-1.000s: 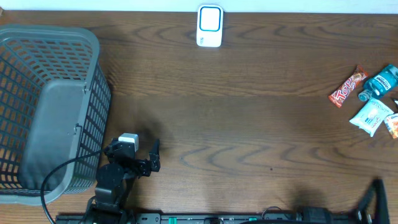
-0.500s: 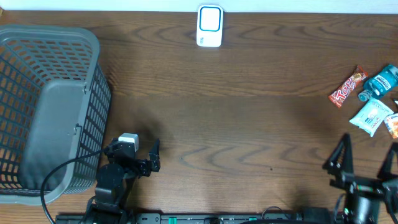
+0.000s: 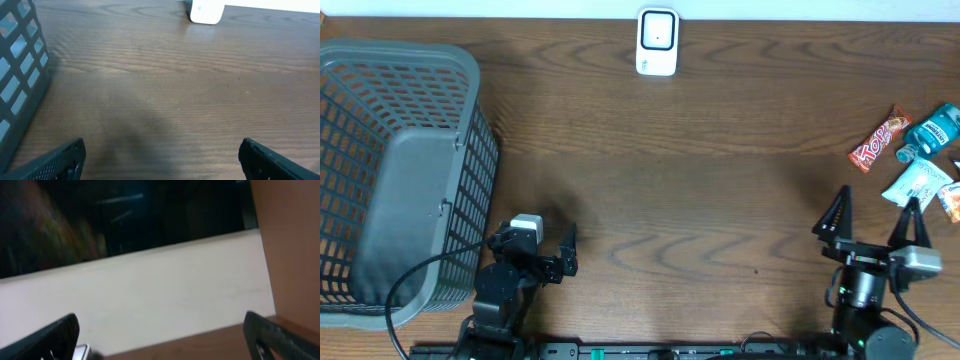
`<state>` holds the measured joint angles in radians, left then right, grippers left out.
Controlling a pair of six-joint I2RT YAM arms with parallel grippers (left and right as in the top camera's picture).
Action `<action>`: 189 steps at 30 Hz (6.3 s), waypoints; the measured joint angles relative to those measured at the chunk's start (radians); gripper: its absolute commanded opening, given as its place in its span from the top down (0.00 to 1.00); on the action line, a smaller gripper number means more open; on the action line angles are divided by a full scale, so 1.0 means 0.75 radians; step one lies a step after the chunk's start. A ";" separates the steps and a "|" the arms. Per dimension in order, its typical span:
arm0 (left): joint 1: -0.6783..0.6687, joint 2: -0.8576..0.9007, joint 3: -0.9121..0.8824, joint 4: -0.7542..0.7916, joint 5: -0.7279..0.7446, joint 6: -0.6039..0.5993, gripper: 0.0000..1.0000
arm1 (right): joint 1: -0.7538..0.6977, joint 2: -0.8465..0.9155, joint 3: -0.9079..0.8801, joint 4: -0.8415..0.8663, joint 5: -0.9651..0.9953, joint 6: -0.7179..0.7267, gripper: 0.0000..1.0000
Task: Scan the item barcode
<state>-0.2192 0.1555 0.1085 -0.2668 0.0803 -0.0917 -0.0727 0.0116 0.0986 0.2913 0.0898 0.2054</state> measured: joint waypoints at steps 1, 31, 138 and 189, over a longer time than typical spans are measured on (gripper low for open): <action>0.000 0.000 0.000 0.000 0.000 0.000 0.02 | 0.000 0.000 -0.030 0.018 0.000 0.000 0.01; 0.000 0.000 0.000 0.000 0.000 0.000 0.02 | 0.000 0.001 -0.123 -0.474 -0.017 -0.017 0.01; 0.187 -0.194 -0.100 0.284 -0.025 0.238 0.02 | 0.000 0.001 -0.123 -0.474 -0.021 -0.021 0.01; 0.187 -0.194 -0.100 0.283 -0.025 0.238 0.02 | 0.000 0.001 -0.123 -0.474 -0.021 -0.021 0.01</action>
<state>-0.0792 0.0101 0.0338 -0.0544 0.0612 0.0864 -0.0727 0.0120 0.0063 -0.0643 0.0742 0.1894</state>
